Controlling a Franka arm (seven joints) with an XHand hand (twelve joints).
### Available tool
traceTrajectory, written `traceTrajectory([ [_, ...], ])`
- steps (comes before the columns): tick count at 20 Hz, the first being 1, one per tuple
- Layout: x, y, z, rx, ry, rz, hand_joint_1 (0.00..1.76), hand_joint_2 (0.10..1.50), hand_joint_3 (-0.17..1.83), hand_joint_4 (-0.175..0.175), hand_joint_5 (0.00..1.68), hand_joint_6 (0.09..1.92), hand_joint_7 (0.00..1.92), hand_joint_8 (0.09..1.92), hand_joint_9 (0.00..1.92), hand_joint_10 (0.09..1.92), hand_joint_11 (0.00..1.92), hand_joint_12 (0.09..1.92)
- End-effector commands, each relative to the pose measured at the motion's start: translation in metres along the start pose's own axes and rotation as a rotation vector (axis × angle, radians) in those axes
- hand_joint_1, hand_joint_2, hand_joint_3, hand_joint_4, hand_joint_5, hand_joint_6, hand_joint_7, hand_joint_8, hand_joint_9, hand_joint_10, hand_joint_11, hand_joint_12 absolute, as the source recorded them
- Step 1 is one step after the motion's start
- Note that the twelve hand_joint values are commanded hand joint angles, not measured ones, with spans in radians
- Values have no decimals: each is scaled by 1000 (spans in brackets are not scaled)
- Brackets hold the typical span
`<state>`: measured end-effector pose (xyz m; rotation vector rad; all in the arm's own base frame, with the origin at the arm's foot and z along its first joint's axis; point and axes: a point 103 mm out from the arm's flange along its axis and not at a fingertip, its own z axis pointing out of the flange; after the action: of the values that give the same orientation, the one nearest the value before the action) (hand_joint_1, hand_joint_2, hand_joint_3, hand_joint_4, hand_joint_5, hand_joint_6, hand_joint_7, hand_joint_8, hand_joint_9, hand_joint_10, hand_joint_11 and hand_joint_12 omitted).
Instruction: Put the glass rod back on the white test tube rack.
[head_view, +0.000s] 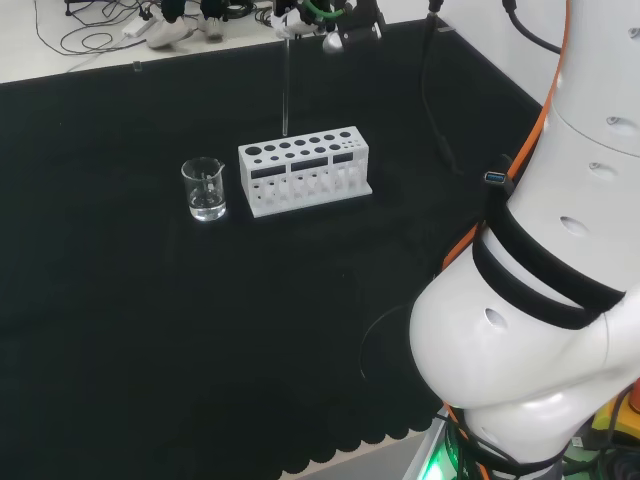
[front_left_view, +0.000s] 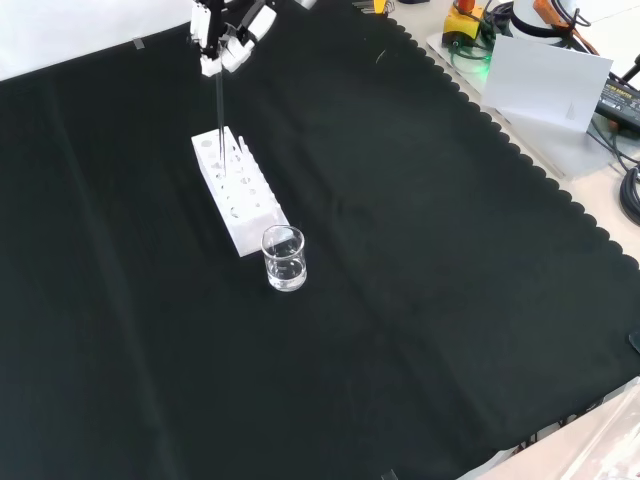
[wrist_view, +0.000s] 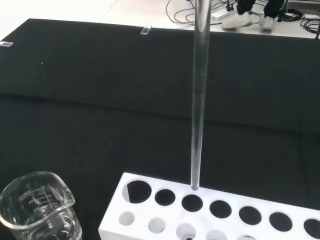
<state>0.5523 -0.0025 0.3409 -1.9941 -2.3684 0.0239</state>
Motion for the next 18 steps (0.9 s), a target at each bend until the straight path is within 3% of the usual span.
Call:
traceTrajectory([
  [1, -2, 0, 7, 5, 3, 1, 1313, 1094, -175, -175, 1300, 185, 1243, 881, 1614, 820, 1602, 745],
  [18, 1, 3, 24, 30, 4, -4, 1313, 1093, -175, -175, 1302, 182, 1244, 879, 1615, 820, 1602, 746],
])
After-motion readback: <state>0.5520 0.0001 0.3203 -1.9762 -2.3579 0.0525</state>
